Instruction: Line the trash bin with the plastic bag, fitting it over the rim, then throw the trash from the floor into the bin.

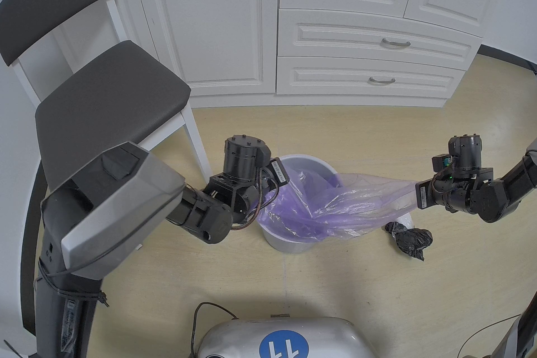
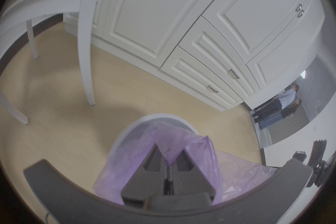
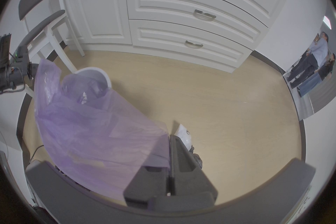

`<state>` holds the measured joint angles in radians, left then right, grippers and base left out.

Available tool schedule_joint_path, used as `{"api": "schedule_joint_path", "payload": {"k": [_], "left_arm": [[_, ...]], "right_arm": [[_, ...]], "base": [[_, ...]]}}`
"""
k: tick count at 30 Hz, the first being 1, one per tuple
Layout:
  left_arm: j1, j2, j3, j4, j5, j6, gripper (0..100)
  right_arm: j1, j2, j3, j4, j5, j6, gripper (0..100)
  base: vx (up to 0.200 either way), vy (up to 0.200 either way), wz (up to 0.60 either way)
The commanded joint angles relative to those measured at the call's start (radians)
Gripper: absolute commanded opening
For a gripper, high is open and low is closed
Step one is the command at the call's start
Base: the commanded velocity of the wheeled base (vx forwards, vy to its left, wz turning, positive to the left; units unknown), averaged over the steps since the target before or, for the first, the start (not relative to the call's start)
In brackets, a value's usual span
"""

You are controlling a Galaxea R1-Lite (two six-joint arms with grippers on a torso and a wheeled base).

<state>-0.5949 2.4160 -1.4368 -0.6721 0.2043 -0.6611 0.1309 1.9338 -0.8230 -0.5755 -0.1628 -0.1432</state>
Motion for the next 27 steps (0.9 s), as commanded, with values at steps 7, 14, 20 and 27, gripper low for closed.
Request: {"api": "schedule_joint_path", "payload": {"k": [7,14,20,27], "left_arm": [[-0.036,0.153,-0.278,0.114,-0.095,-0.015,0],[-0.028,0.252,-0.422,0.19,-0.103,-0.022,0],[-0.019,0.296,-0.439,0.189,-0.132,-0.025,0],[0.001,0.364,-0.511,0.19,-0.138,-0.023,0]], "right_arm": [[-0.004,-0.058,0.012,0.008,0.009,0.004,0],[0.038,-0.067,0.031,0.003,0.023,0.01,0],[0.072,-0.076,0.045,0.0,0.026,0.02,0],[0.141,-0.061,0.042,-0.001,0.025,0.085,0]], "base": [[0.0,0.0,0.0],[0.0,0.0,0.0],[0.0,0.0,0.0],[0.0,0.0,0.0]]}}
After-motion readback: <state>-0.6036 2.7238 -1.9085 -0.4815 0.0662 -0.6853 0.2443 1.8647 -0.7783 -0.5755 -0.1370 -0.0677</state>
